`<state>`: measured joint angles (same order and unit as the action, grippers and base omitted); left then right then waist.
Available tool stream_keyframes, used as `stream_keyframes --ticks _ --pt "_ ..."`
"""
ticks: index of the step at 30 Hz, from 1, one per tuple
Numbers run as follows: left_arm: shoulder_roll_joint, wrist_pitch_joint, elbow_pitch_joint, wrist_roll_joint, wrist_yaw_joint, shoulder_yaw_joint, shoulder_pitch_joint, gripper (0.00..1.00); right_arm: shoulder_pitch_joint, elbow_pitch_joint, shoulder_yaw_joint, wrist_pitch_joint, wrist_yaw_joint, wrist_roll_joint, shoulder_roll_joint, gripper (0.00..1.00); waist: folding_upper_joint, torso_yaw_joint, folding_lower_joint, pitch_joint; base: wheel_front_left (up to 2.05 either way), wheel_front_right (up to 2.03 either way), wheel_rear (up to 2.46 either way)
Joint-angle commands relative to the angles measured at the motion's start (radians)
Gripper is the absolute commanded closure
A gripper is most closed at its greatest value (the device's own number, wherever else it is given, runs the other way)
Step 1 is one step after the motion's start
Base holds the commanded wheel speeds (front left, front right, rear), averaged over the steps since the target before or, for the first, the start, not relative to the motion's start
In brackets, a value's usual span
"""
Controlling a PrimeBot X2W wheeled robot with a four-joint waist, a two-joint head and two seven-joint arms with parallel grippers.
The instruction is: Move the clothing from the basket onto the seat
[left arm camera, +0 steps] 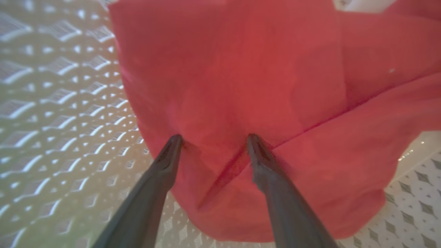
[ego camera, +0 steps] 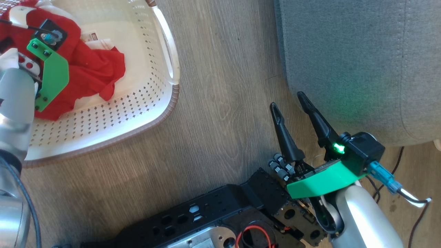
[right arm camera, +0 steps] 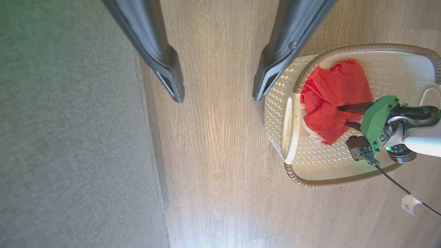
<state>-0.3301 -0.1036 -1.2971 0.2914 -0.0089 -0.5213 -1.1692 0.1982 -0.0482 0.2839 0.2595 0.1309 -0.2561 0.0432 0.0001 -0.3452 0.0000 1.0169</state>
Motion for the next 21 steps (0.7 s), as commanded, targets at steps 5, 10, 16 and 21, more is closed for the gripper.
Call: stream_keyframes --ticks 5,10,16,21 --pt "-0.038 -0.07 0.007 -0.017 -0.059 0.003 0.002 0.0 -0.07 0.028 0.014 0.002 0.0 -0.009 0.007 0.0 -0.0001 0.0 0.0 0.006 0.0 0.0 0.0" --pt "-0.02 -0.131 0.006 -0.055 -0.106 0.002 0.009 0.0 -0.076 0.045 0.011 0.002 0.0 -0.011 0.007 0.0 -0.0001 0.003 0.0 0.012 0.0 0.0 0.0" --pt "-0.007 -0.15 0.006 -0.09 -0.119 -0.01 0.018 1.0 -0.078 0.052 0.005 0.002 0.0 -0.006 0.007 0.0 -0.0001 0.009 0.0 0.018 0.0 0.0 0.0" --pt "-0.006 -0.146 0.006 -0.116 -0.121 -0.026 0.027 1.0 -0.07 0.052 0.001 0.002 0.0 -0.002 0.007 0.0 -0.0001 0.013 0.0 0.019 0.0 0.0 0.0"
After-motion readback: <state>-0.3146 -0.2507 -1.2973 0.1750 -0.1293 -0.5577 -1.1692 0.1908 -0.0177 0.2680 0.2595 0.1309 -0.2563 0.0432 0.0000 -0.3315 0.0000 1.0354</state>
